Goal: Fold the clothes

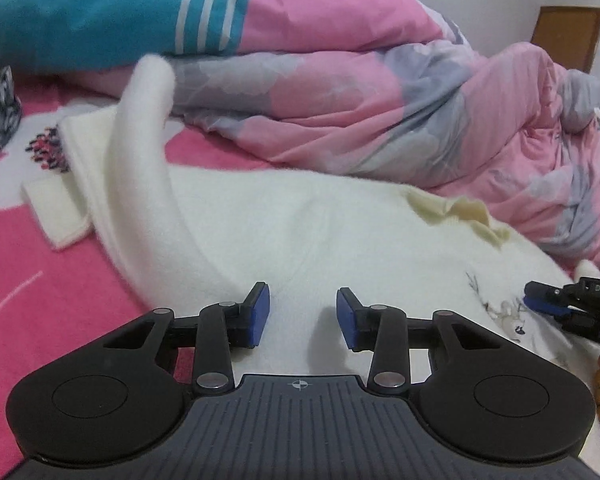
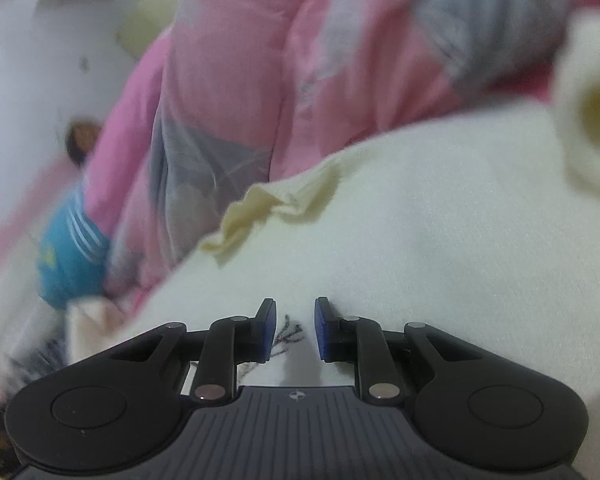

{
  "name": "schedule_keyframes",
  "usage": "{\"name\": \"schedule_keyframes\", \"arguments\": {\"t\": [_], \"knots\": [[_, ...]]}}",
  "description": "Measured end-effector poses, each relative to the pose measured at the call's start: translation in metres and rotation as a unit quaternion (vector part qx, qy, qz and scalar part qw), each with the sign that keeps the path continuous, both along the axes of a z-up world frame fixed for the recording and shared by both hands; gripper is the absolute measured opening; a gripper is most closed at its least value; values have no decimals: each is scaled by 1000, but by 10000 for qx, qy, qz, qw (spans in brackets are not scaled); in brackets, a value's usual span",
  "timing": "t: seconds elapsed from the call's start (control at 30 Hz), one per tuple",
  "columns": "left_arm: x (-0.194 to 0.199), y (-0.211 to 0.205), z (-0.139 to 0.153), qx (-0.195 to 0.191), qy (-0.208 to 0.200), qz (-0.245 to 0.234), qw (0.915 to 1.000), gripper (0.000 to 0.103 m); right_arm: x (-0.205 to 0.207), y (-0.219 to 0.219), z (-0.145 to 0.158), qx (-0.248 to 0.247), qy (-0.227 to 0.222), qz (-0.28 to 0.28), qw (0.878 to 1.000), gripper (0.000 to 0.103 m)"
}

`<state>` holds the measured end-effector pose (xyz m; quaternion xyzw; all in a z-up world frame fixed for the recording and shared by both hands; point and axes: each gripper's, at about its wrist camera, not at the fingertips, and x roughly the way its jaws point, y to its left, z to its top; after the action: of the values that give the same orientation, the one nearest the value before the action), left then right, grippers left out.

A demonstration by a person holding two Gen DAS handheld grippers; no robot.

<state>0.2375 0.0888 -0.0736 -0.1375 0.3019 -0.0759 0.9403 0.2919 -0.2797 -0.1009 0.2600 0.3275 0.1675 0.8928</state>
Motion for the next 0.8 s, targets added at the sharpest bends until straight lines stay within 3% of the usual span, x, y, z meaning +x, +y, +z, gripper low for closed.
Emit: {"name": "schedule_keyframes", "arguments": {"t": [0.1, 0.2, 0.33, 0.4, 0.47, 0.63, 0.73, 0.8], "knots": [[-1, 0, -1, -45, 13, -28, 10000, 39, 11, 32, 20, -1170, -303, 293, 9922, 22], [-2, -3, -2, -17, -10, -37, 10000, 40, 53, 51, 19, -1832, -173, 256, 9826, 17], [-4, 0, -3, -116, -30, -33, 9999, 40, 118, 39, 23, -1776, -62, -355, 9834, 10], [-4, 2, -3, -171, -28, -33, 9998, 40, 134, 28, 29, -1515, 9, -592, 9867, 10], [-3, 3, -3, -219, -21, -30, 9998, 41, 126, 28, 39, -1238, 116, -664, 9900, 12], [-2, 3, -3, -302, -4, -18, 9995, 43, 72, 92, 48, -1698, 21, 564, 9839, 13], [-3, 3, -3, -314, -8, -25, 9995, 43, 66, 146, 37, -1943, 132, 1440, 9702, 13], [-3, 4, -3, -339, -10, -27, 9994, 43, 82, 176, 23, -2174, 202, 1583, 9630, 13]]}}
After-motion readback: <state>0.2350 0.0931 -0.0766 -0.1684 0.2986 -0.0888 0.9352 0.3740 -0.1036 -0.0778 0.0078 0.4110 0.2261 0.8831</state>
